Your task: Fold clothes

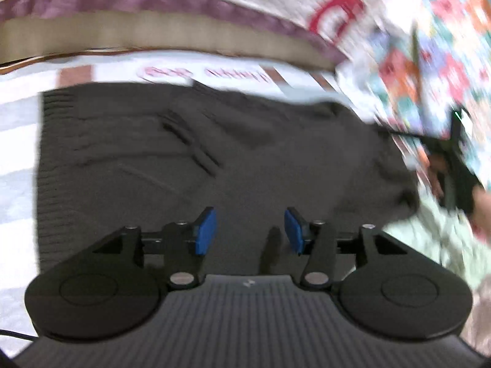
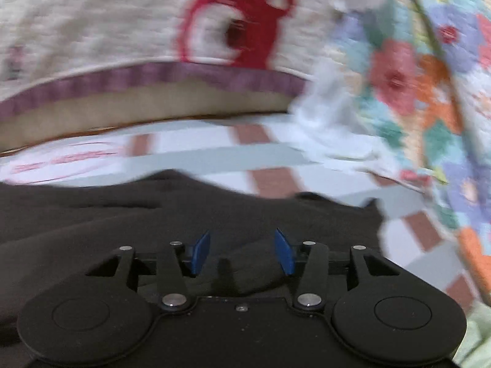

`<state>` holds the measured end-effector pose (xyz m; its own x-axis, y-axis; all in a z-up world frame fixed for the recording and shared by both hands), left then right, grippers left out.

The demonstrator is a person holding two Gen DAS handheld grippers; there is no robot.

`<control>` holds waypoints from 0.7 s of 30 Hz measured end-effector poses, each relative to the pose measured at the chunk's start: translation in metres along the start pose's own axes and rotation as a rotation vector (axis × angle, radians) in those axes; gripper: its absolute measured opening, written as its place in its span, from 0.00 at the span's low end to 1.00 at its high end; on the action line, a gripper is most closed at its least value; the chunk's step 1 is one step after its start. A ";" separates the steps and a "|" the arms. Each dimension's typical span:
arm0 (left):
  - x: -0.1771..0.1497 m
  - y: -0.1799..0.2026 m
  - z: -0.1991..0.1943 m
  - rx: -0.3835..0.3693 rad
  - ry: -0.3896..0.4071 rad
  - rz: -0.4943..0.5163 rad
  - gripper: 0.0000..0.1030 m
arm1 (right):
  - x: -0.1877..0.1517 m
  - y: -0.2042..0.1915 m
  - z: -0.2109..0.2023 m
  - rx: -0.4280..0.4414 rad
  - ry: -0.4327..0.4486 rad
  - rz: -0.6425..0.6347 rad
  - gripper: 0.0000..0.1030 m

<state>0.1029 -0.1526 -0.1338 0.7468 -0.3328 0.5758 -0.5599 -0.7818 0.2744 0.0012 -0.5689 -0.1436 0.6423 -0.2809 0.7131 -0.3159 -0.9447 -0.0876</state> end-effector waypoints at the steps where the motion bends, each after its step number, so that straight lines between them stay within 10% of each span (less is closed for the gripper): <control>1: 0.001 -0.006 0.000 0.015 0.006 -0.009 0.48 | -0.004 -0.012 -0.003 0.049 -0.011 -0.010 0.51; 9: -0.005 -0.032 0.019 -0.079 -0.101 -0.207 0.49 | -0.041 -0.066 -0.007 0.349 -0.129 0.075 0.51; 13: -0.013 -0.026 0.022 0.034 -0.112 -0.102 0.50 | -0.051 -0.087 -0.004 0.416 -0.164 0.050 0.51; 17: -0.024 -0.017 0.036 -0.023 -0.187 -0.087 0.60 | -0.061 -0.108 -0.002 0.482 -0.199 0.025 0.51; 19: -0.027 -0.017 0.043 -0.026 -0.197 -0.131 0.50 | -0.067 -0.118 -0.001 0.516 -0.216 0.013 0.51; 21: -0.024 -0.015 0.040 -0.041 -0.178 -0.143 0.09 | -0.072 -0.129 0.000 0.549 -0.233 0.000 0.51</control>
Point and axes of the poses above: each gripper's, at about its wrist camera, not at the fingertips, and z roughly the way its jaws point, y to its right, x to its top, the point moved 5 cm from there along z, roughly the way its jaws point, and after that the axes turned 9 degrees about x, right-handed, at the moved point
